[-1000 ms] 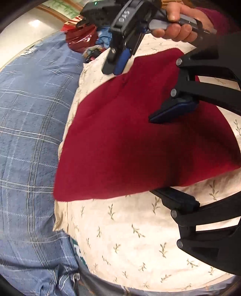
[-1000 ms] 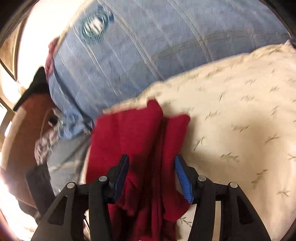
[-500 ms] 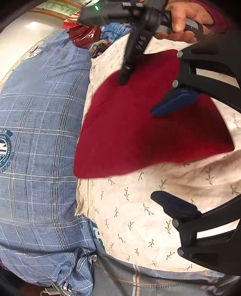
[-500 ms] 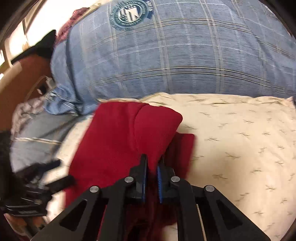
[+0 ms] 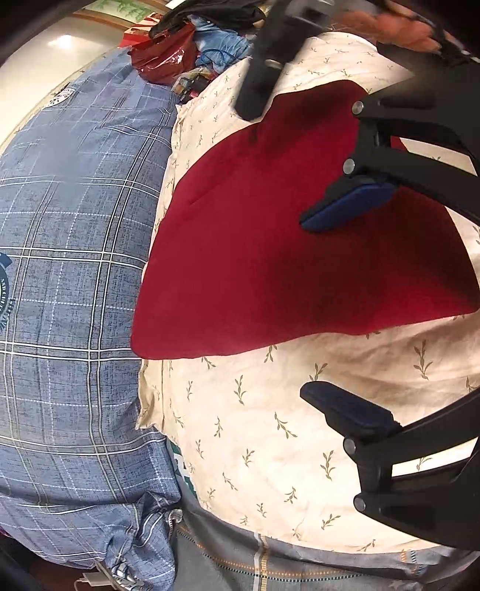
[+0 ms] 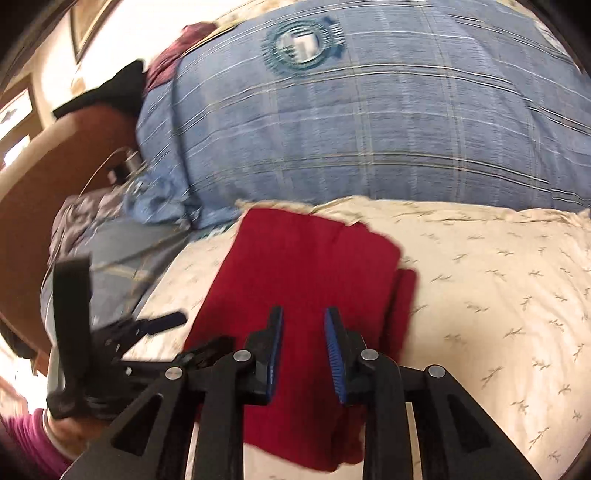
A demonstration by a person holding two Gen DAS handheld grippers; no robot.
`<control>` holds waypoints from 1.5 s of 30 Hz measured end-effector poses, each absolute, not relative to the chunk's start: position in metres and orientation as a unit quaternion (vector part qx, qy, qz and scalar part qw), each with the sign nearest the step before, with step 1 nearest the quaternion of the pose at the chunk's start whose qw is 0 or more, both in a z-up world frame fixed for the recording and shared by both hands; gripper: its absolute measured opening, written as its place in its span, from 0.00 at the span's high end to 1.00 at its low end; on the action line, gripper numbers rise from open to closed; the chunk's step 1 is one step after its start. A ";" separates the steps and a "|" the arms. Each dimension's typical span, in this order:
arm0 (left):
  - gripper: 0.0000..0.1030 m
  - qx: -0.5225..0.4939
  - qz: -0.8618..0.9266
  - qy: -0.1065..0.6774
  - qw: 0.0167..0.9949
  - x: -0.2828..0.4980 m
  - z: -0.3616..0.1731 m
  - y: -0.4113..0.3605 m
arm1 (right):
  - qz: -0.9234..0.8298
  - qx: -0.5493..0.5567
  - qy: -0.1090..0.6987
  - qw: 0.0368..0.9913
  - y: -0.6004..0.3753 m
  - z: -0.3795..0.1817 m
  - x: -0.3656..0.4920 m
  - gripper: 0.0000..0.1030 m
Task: Fold small clothes
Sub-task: 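Release the sweater and withdraw both grippers from the folded stack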
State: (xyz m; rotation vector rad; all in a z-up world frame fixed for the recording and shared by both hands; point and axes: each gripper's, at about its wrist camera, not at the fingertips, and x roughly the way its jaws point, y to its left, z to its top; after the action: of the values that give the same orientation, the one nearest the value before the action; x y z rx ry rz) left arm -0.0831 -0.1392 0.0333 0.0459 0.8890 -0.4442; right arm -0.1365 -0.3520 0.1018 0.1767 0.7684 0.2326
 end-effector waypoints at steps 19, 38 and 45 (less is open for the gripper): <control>0.19 0.035 -0.202 0.408 0.890 -0.099 0.039 -0.135 | 0.053 0.043 0.419 0.905 -0.337 0.062 -0.155 0.64; 0.19 0.004 -0.176 0.366 0.914 -0.115 0.055 -0.112 | 0.025 0.084 0.372 0.924 -0.339 0.094 -0.171 0.33; 0.19 0.002 -0.149 0.340 0.929 -0.119 0.066 -0.101 | -0.004 0.076 0.347 0.935 -0.337 0.104 -0.176 0.21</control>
State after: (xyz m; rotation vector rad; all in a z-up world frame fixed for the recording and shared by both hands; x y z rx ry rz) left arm -0.1186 -0.1006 0.0663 0.0043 0.6965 -0.3058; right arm -0.1761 -0.3373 0.1042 0.1561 0.7104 -0.0075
